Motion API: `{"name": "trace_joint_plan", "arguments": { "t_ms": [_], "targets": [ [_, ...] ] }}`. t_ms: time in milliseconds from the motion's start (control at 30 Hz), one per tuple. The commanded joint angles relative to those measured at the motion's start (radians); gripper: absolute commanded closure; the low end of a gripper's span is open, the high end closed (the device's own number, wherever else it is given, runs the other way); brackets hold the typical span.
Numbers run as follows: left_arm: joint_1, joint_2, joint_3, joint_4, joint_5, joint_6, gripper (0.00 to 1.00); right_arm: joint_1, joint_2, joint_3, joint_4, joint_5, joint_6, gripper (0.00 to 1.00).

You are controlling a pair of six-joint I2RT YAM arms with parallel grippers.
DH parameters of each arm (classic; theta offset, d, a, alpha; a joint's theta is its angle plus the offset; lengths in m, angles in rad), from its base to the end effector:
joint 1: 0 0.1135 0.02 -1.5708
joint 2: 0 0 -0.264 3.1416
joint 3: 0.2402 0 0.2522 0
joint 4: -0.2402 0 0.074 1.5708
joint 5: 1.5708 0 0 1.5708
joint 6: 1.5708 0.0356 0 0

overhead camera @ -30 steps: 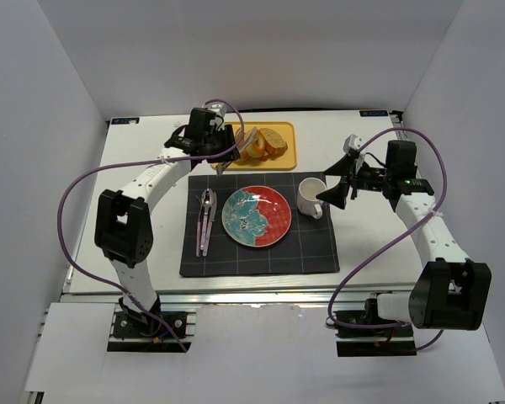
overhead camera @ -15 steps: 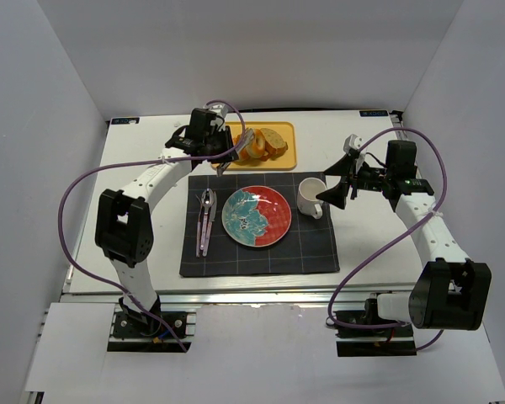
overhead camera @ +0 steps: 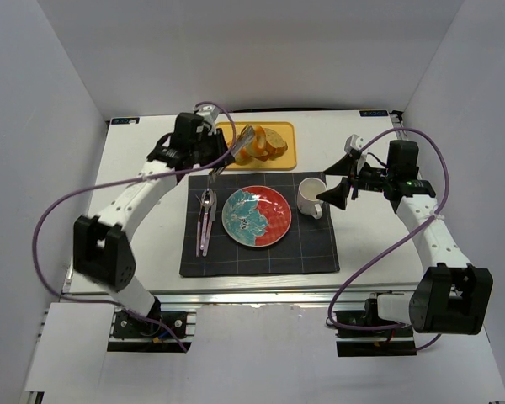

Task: Place the bread

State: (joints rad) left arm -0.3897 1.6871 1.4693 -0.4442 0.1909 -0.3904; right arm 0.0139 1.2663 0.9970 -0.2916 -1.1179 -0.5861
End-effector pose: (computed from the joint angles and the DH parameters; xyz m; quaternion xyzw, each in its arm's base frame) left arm 0.3570 -0.1539 0.3144 0.0415 0.8944 -0.2453 0.3715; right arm 0.2683 0.0357 0.3104 -0.4644 0.6331 0.3295 0.5245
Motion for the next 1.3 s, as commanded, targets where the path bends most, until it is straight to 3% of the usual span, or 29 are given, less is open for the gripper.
{"name": "trace_joint_plan", "arguments": {
  "t_ms": [0, 233, 333, 467, 533, 700, 833, 1133, 1267],
  "targets": [
    [-0.006, -0.214, -0.128, -0.001, 0.091, -0.028, 1.0, -0.003, -0.024, 0.037, -0.034, -0.017, -0.018, 0.11],
    [-0.006, -0.506, -0.502, 0.077, 0.283, -0.172, 0.97, -0.003, -0.019, 0.066, -0.067, -0.02, -0.018, 0.11],
    [-0.011, -0.561, -0.588, 0.084, 0.311, -0.206, 0.93, -0.003, -0.015, 0.077, -0.084, -0.017, -0.02, 0.11],
    [-0.015, -0.57, -0.63, 0.052, 0.309, -0.188, 0.8, -0.002, -0.008, 0.088, -0.095, -0.023, -0.023, 0.11],
    [-0.018, -0.56, -0.632, 0.029, 0.294, -0.177, 0.75, -0.003, -0.011, 0.089, -0.1, -0.025, -0.023, 0.11],
    [-0.024, -0.534, -0.592, -0.039, 0.227, -0.128, 0.52, -0.002, -0.033, 0.071, -0.104, -0.019, -0.023, 0.11],
    [-0.024, -0.524, -0.546, -0.085, 0.18, -0.107, 0.42, -0.003, -0.059, 0.046, -0.101, -0.017, -0.024, 0.11],
    [-0.024, -0.474, -0.388, -0.12, 0.068, -0.082, 0.44, -0.003, -0.073, 0.019, -0.089, -0.023, -0.024, 0.11],
    [-0.024, -0.37, -0.31, 0.02, 0.091, -0.157, 0.52, -0.002, -0.061, 0.015, -0.072, -0.034, -0.015, 0.11]
  ]
}}
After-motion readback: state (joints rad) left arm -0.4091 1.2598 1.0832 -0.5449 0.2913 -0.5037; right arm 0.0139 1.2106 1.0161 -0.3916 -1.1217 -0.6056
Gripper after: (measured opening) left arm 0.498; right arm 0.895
